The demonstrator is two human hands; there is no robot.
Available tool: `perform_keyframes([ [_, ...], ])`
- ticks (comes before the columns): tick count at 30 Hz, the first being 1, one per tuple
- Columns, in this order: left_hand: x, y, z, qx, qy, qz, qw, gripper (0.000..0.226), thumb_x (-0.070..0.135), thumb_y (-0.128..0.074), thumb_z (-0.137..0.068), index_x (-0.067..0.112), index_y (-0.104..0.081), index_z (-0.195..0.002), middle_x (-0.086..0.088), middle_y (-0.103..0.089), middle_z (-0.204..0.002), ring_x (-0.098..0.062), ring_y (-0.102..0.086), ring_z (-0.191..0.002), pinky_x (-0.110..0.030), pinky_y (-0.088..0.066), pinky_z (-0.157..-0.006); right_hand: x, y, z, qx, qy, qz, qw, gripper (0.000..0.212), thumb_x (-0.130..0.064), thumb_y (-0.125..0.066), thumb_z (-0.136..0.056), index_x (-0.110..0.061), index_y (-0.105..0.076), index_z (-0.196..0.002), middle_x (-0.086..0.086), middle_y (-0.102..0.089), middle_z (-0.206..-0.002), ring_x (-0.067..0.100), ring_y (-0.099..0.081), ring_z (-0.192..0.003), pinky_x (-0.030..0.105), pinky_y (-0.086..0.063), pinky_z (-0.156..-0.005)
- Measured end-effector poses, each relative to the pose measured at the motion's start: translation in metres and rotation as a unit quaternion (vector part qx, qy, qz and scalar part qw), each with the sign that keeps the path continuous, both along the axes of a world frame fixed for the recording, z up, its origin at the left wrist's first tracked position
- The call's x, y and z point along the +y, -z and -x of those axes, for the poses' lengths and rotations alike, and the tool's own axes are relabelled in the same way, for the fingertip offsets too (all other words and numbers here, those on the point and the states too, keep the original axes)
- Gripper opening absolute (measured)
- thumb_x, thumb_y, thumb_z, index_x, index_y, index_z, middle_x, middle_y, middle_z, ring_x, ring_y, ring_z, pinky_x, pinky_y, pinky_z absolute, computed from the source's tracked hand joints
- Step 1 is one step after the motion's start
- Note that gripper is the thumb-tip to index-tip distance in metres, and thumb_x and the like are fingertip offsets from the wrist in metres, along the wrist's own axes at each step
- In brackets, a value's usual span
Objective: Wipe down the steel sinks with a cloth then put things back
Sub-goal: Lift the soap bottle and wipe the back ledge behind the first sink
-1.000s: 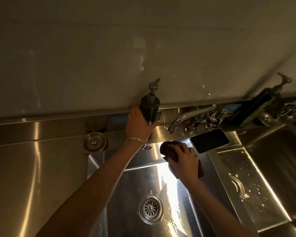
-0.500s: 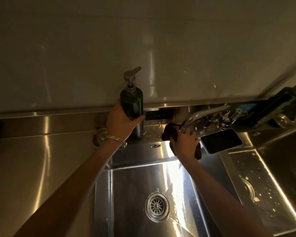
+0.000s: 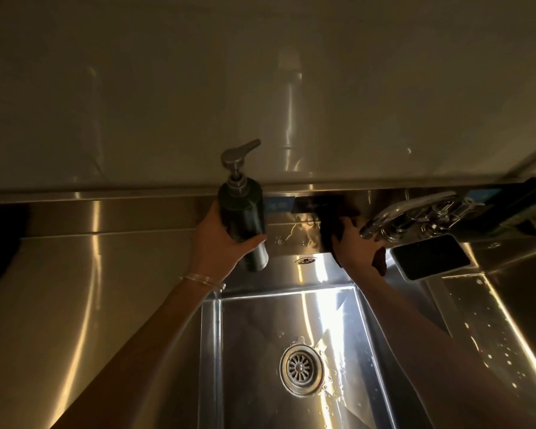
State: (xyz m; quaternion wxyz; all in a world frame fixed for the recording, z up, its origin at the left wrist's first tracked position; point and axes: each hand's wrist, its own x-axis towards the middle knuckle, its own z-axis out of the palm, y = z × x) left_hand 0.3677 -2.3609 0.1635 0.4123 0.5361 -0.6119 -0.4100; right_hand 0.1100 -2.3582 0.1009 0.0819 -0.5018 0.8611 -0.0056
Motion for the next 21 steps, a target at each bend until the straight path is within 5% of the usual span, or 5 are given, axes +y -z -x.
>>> perform_keyframes([
  [3, 0.030, 0.008, -0.010, -0.019, -0.007, -0.042, 0.999, 0.065, 0.014, -0.086, -0.059, 0.009, -0.054, -0.115, 0.006, -0.061, -0.103, 0.009, -0.058, -0.083, -0.001, -0.044, -0.072, 0.002, 0.000, -0.014, 0.000, -0.070, 0.012, 0.997, 0.043, -0.031, -0.052, -0.091, -0.023, -0.046, -0.132, 0.009, -0.041, -0.138, 0.037, -0.044, -0.118, 0.052, -0.034, -0.096],
  [7, 0.063, 0.023, -0.018, -0.053, -0.019, -0.075, 0.996, 0.066, 0.018, -0.086, -0.061, 0.009, -0.053, -0.118, -0.005, -0.065, -0.111, -0.017, -0.061, -0.095, -0.028, -0.048, -0.083, 0.005, 0.001, -0.038, 0.009, -0.178, -0.013, 0.984, 0.043, -0.033, -0.051, -0.092, -0.029, -0.044, -0.134, 0.004, -0.040, -0.139, 0.038, -0.039, -0.121, 0.053, -0.032, -0.100],
  [12, 0.089, 0.040, -0.037, -0.059, -0.056, -0.096, 0.992, 0.057, 0.024, -0.087, -0.058, 0.030, -0.049, -0.101, 0.019, -0.059, -0.087, -0.010, -0.060, -0.081, -0.020, -0.046, -0.073, 0.008, -0.001, -0.038, -0.054, -0.158, 0.097, 0.981, 0.041, -0.025, -0.056, -0.090, -0.028, -0.052, -0.131, 0.006, -0.044, -0.136, 0.036, -0.041, -0.121, 0.051, -0.029, -0.100],
  [17, 0.098, 0.049, -0.046, -0.069, -0.073, -0.106, 0.989, 0.055, 0.023, -0.087, -0.059, 0.031, -0.048, -0.098, 0.014, -0.059, -0.087, -0.004, -0.056, -0.076, -0.014, -0.042, -0.069, -0.013, 0.000, -0.063, -0.060, -0.220, 0.095, 0.969, 0.038, -0.027, -0.054, -0.093, -0.028, -0.051, -0.131, 0.007, -0.044, -0.136, 0.036, -0.039, -0.122, 0.054, -0.032, -0.103],
  [21, 0.101, 0.061, -0.047, -0.066, -0.070, -0.127, 0.987, 0.054, 0.026, -0.086, -0.060, 0.033, -0.049, -0.099, 0.012, -0.061, -0.090, -0.009, -0.060, -0.083, -0.023, -0.047, -0.077, -0.017, 0.017, -0.079, -0.001, -0.212, 0.061, 0.975, 0.035, -0.030, -0.049, -0.095, -0.027, -0.051, -0.129, 0.006, -0.043, -0.136, 0.037, -0.039, -0.123, 0.054, -0.032, -0.103],
])
